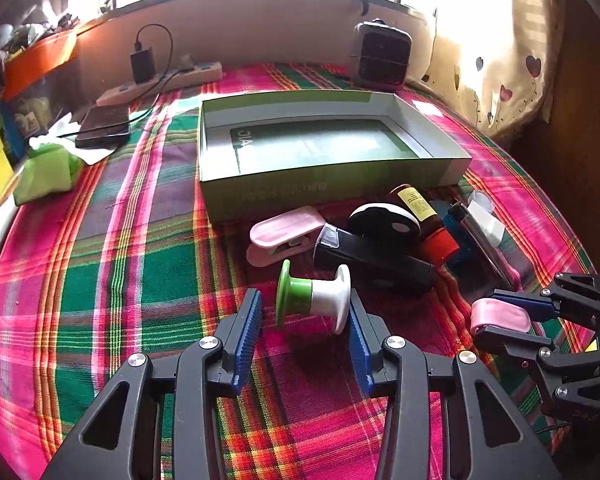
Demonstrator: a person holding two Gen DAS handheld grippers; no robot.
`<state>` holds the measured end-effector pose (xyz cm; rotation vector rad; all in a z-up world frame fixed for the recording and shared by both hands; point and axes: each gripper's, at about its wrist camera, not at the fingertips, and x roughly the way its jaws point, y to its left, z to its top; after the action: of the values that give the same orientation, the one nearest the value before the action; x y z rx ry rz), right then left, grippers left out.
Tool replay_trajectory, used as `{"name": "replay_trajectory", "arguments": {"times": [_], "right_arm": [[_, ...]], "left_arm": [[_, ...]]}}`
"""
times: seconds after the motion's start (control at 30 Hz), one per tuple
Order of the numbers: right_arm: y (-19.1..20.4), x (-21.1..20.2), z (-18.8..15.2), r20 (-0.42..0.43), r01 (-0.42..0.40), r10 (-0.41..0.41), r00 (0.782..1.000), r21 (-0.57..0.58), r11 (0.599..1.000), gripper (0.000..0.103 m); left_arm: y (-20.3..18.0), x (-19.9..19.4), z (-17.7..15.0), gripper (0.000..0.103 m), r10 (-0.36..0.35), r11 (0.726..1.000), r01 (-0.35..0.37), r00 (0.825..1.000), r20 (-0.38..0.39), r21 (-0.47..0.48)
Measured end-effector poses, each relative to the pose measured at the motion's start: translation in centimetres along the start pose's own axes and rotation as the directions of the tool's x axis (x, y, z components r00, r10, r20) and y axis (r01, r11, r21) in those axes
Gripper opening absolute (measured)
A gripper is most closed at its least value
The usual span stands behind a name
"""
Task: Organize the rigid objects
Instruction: 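Close the left tool on the spool while the right tool closes on the pink piece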
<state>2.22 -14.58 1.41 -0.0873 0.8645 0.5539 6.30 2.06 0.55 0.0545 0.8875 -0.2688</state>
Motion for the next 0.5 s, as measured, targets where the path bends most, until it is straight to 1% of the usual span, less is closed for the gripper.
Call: {"name": "replay_trajectory", "arguments": {"times": [0.27, 0.37, 0.5], "right_arm": [[0.2, 0.08, -0.05, -0.002, 0.012, -0.012, 1.0, -0.009, 1.0, 0.029], [0.21, 0.07, -0.04, -0.001, 0.013, -0.013, 1.0, -0.01, 1.0, 0.029], [0.29, 0.07, -0.01, -0.002, 0.014, -0.014, 1.0, -0.01, 1.0, 0.029]], "left_arm": [[-0.28, 0.38, 0.26, 0.04, 0.026, 1.0, -0.026, 1.0, 0.002, 0.012], [-0.04, 0.3, 0.18, 0.04, 0.018, 1.0, -0.018, 1.0, 0.009, -0.001], [0.39, 0.17, 0.13, 0.031, 0.023, 1.0, -0.023, 1.0, 0.011, -0.022]]}}
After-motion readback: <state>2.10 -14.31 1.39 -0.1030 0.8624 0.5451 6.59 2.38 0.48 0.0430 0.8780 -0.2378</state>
